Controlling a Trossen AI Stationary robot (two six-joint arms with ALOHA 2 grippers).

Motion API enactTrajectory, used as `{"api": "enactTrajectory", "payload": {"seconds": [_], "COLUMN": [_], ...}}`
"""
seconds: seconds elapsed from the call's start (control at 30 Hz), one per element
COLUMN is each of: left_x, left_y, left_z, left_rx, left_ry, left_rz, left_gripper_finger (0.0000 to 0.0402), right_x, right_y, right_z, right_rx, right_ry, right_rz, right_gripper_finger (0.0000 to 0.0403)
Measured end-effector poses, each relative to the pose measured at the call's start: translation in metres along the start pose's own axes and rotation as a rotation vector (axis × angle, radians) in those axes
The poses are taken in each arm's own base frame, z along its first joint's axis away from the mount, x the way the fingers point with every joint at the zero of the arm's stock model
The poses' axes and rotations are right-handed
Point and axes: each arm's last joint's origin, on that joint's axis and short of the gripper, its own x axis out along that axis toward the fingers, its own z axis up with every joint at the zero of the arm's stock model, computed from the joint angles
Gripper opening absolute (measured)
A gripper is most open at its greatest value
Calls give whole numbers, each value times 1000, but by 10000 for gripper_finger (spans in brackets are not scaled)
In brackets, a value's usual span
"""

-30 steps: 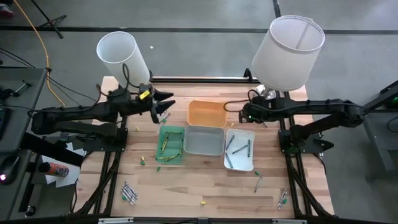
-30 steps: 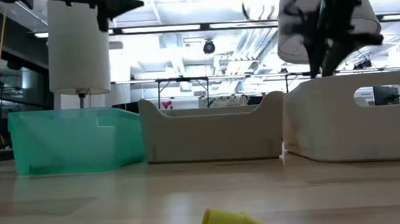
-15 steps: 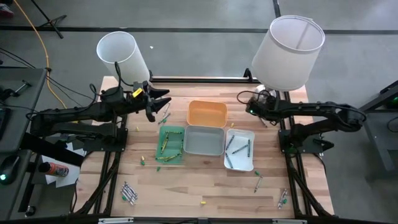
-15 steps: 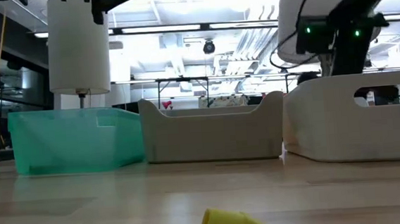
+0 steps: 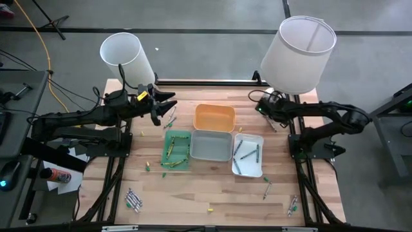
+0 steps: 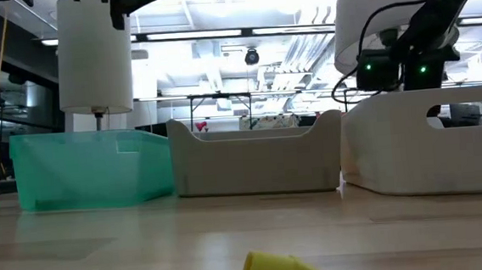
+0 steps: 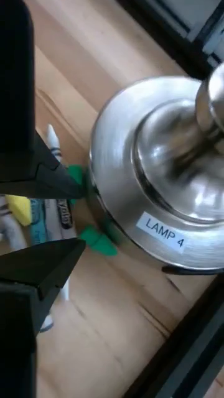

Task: Sort crayons
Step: Put the blue crayon into the white bin

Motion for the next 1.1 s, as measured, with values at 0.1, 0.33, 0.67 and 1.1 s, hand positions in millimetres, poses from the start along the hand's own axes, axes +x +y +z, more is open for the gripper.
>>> {"api": "enactTrajectory", "payload": {"seconds": [0.1,0.33,0.67,1.1], "left_x": [0,0,0,0], "left_y": [0,0,1,1], "left_z": [0,0,0,0], "left_rx": [-21,-34,-34,-34], "left_ry": [0,-1,-9,-10], "left_rz": [0,2,31,34], "left_gripper_finger": [195,195,195,195], "right_x": [6,13,1,-23], "right_y": [2,3,2,0], "right_z": [-1,-5,-18,-21], "right_rx": [-25,-101,-181,-301], "right_ry": [-1,-9,101,141], "right_rz": [-10,-36,12,131], "right_gripper_finger": [110,110,110,110]}}
